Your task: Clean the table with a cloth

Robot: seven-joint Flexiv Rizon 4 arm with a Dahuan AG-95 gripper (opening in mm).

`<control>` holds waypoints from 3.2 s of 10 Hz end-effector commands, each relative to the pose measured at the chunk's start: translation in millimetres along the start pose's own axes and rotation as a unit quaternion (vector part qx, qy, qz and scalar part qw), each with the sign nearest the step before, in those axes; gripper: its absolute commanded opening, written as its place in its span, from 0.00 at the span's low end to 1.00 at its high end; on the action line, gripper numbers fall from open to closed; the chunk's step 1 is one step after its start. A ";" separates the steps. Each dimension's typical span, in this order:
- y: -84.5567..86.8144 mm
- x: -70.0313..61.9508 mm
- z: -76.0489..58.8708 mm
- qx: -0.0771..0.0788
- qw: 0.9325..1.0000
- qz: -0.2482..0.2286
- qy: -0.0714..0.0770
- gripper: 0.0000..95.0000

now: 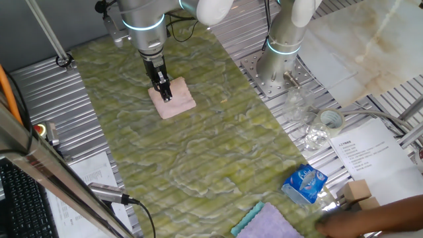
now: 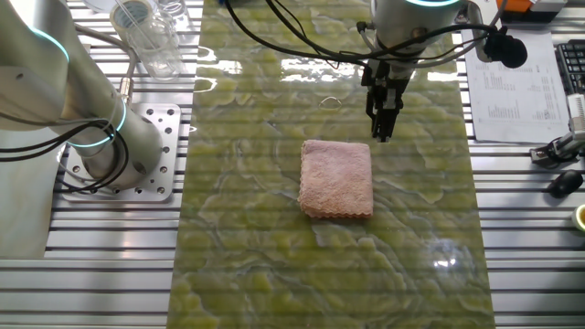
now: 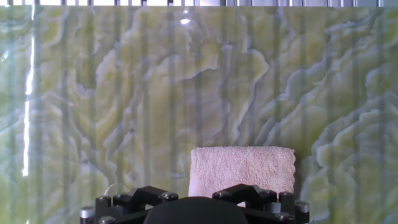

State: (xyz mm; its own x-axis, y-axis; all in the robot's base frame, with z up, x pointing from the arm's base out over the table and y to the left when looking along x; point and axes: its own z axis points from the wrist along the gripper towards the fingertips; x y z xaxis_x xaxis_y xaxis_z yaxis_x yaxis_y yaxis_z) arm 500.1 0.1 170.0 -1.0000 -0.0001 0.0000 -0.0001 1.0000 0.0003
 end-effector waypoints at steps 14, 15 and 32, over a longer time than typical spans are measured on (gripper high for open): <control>-11.2 -3.3 34.0 -0.004 0.998 -0.056 0.037 0.00; -13.2 -3.0 37.8 -0.005 0.998 -0.057 0.036 0.00; -37.0 -7.4 58.5 -0.012 0.994 -0.106 0.021 0.20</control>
State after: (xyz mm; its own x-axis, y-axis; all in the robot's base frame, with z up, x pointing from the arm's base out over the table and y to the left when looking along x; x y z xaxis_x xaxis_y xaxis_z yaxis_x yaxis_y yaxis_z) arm 504.8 -35.9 112.8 -0.9760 -0.2144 0.0372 -0.2135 0.9766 0.0270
